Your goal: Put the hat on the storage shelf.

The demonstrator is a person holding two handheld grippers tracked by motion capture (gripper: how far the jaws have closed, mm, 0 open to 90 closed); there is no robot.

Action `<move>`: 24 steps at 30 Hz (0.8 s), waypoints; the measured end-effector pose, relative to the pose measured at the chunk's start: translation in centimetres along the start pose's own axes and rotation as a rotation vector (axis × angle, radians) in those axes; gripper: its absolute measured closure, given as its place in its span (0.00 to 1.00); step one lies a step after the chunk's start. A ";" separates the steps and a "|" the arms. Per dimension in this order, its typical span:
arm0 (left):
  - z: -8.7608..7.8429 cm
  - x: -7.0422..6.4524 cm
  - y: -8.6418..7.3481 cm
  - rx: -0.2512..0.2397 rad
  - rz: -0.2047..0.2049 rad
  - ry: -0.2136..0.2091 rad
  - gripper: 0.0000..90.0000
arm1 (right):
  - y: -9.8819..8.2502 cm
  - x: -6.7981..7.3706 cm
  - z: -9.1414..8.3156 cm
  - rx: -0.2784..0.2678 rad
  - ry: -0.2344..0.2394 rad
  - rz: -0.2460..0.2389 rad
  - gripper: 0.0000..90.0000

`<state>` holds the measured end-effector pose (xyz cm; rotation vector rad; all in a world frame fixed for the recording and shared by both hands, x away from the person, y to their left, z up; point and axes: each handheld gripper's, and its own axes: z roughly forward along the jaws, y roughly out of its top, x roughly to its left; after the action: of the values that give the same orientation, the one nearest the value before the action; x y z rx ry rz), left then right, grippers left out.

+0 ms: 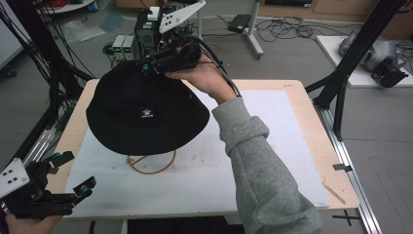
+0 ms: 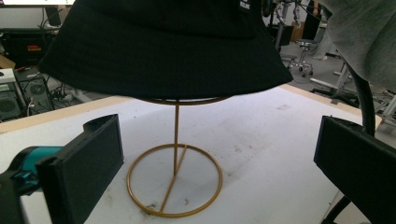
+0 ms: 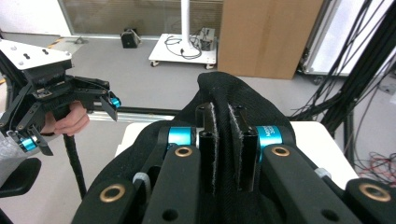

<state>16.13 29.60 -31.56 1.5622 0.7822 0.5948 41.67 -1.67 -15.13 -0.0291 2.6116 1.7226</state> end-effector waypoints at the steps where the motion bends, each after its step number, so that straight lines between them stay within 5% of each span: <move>1: 0.0 0.0 0.0 0.002 0.002 -0.001 0.02 | -0.1 0.0 0.3 0.003 0.003 0.002 0.94; 18: -0.1 0.0 0.1 0.003 0.005 -0.001 0.02 | -1.7 1.2 3.9 0.053 0.038 0.000 0.93; 24: -0.2 -0.1 0.2 -0.002 0.006 0.000 0.02 | -2.9 0.7 4.2 0.059 0.030 0.034 0.93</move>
<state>16.00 29.66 -31.39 1.5636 0.7769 0.5994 41.05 1.05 -19.47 -0.0099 2.6986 1.6679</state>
